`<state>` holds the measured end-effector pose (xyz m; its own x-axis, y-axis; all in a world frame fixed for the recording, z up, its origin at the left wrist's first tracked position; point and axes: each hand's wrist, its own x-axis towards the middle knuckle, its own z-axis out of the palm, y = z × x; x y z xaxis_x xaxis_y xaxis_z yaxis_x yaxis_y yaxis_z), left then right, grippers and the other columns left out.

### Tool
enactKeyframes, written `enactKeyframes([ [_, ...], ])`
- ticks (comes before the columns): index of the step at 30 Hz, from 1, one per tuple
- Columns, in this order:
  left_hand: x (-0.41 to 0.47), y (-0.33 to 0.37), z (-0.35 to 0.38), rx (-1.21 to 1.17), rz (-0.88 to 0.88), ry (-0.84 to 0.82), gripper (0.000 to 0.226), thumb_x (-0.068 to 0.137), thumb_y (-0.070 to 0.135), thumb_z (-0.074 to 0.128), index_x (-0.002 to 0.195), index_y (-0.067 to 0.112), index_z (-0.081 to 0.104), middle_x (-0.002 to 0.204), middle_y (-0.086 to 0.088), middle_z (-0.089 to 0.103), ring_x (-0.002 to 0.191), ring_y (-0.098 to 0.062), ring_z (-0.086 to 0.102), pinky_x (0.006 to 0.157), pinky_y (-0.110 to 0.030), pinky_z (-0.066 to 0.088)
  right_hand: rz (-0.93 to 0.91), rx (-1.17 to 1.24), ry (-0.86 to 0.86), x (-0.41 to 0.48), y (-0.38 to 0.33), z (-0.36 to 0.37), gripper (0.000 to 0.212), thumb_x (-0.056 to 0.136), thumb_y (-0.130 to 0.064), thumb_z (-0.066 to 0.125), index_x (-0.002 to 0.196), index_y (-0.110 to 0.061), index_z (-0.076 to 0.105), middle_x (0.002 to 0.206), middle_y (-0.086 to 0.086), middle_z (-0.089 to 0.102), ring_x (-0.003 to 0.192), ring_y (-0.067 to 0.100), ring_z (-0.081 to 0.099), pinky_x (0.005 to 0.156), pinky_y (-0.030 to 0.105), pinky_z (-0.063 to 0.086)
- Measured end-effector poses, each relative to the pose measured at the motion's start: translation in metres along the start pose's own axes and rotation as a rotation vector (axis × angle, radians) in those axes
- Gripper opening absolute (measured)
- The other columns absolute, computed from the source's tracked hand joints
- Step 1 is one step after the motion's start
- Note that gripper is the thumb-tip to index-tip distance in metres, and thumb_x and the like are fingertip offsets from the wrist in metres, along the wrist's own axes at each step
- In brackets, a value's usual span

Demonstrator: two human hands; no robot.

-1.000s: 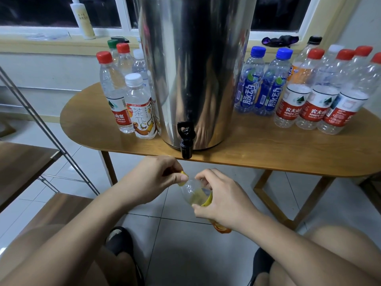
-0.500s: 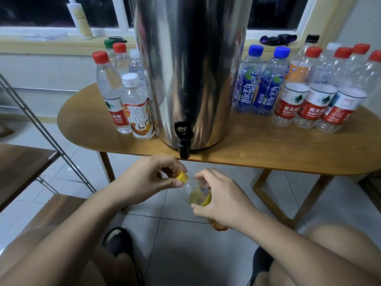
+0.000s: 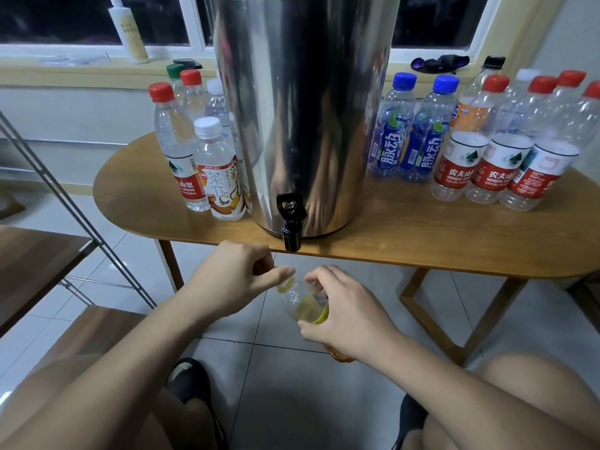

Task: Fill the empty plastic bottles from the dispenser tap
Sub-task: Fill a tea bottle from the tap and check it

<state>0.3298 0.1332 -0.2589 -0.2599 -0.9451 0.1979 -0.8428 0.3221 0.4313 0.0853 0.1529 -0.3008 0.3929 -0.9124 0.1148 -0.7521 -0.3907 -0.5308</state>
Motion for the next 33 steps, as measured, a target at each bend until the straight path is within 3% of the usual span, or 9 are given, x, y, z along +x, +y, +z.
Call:
enactKeyframes([
  [3, 0.001, -0.005, -0.011, -0.105, 0.018, 0.118, 0.039, 0.091, 0.066, 0.073, 0.086, 0.028, 0.072, 0.079, 0.010, 0.073, 0.077, -0.010, 0.068, 0.068, -0.038, 0.057, 0.025, 0.040, 0.025, 0.000, 0.002, -0.001, 0.067, 0.075, -0.054, 0.083, 0.132, -0.039, 0.052, 0.124, -0.021, 0.054, 0.114, 0.005, 0.055, 0.095, 0.036, 0.056],
  [6, 0.003, -0.015, -0.021, -0.044, 0.025, 0.227, 0.023, 0.091, 0.054, 0.079, 0.094, 0.032, 0.071, 0.086, 0.016, 0.069, 0.084, -0.003, 0.066, 0.071, -0.029, 0.056, 0.063, 0.099, 0.075, 0.001, 0.005, -0.001, 0.065, 0.072, -0.053, 0.084, 0.129, -0.038, 0.054, 0.120, -0.022, 0.056, 0.108, 0.003, 0.056, 0.093, 0.033, 0.055],
  [12, 0.012, -0.035, -0.020, 0.019, -0.085, 0.245, 0.028, 0.090, 0.040, 0.086, 0.116, 0.032, 0.078, 0.102, 0.013, 0.065, 0.087, 0.002, 0.062, 0.068, -0.013, 0.042, 0.092, 0.143, 0.070, 0.003, 0.005, -0.003, 0.065, 0.074, -0.051, 0.087, 0.129, -0.037, 0.055, 0.118, -0.021, 0.058, 0.106, 0.004, 0.060, 0.094, 0.031, 0.055],
  [15, 0.017, -0.034, -0.016, 0.002, -0.134, 0.250, 0.031, 0.090, 0.034, 0.088, 0.117, 0.030, 0.074, 0.103, 0.013, 0.067, 0.086, 0.001, 0.063, 0.069, -0.012, 0.044, 0.094, 0.142, 0.062, 0.003, 0.003, -0.003, 0.065, 0.074, -0.052, 0.087, 0.129, -0.037, 0.054, 0.118, -0.021, 0.059, 0.106, 0.004, 0.061, 0.093, 0.032, 0.056],
  [19, 0.021, -0.035, -0.012, -0.045, -0.181, 0.249, 0.036, 0.089, 0.035, 0.090, 0.116, 0.031, 0.067, 0.104, 0.014, 0.068, 0.090, -0.004, 0.066, 0.076, -0.023, 0.057, 0.099, 0.151, 0.072, 0.004, 0.002, -0.003, 0.064, 0.075, -0.051, 0.087, 0.128, -0.037, 0.055, 0.118, -0.021, 0.060, 0.106, 0.003, 0.061, 0.094, 0.030, 0.055],
  [24, 0.014, -0.026, -0.018, -0.063, -0.147, 0.336, 0.036, 0.087, 0.040, 0.089, 0.115, 0.030, 0.069, 0.102, 0.016, 0.070, 0.096, -0.005, 0.063, 0.075, -0.017, 0.046, 0.115, 0.180, 0.074, 0.004, 0.002, -0.001, 0.065, 0.075, -0.050, 0.088, 0.129, -0.037, 0.054, 0.118, -0.021, 0.059, 0.107, 0.002, 0.060, 0.092, 0.028, 0.055],
  [27, 0.006, -0.012, -0.025, -0.152, -0.119, 0.392, 0.030, 0.087, 0.041, 0.089, 0.109, 0.033, 0.070, 0.095, 0.019, 0.072, 0.096, -0.002, 0.066, 0.076, -0.014, 0.046, 0.117, 0.187, 0.073, 0.005, 0.002, 0.001, 0.065, 0.077, -0.050, 0.087, 0.130, -0.036, 0.053, 0.119, -0.020, 0.059, 0.108, 0.003, 0.060, 0.093, 0.030, 0.055],
  [33, -0.003, 0.024, -0.035, -0.340, 0.019, 0.400, 0.028, 0.091, 0.038, 0.086, 0.112, 0.031, 0.069, 0.098, 0.013, 0.074, 0.095, -0.015, 0.069, 0.074, -0.018, 0.049, 0.124, 0.223, 0.088, 0.008, 0.001, 0.004, 0.062, 0.078, -0.052, 0.086, 0.127, -0.036, 0.052, 0.118, -0.021, 0.059, 0.109, 0.003, 0.061, 0.089, 0.034, 0.058],
])
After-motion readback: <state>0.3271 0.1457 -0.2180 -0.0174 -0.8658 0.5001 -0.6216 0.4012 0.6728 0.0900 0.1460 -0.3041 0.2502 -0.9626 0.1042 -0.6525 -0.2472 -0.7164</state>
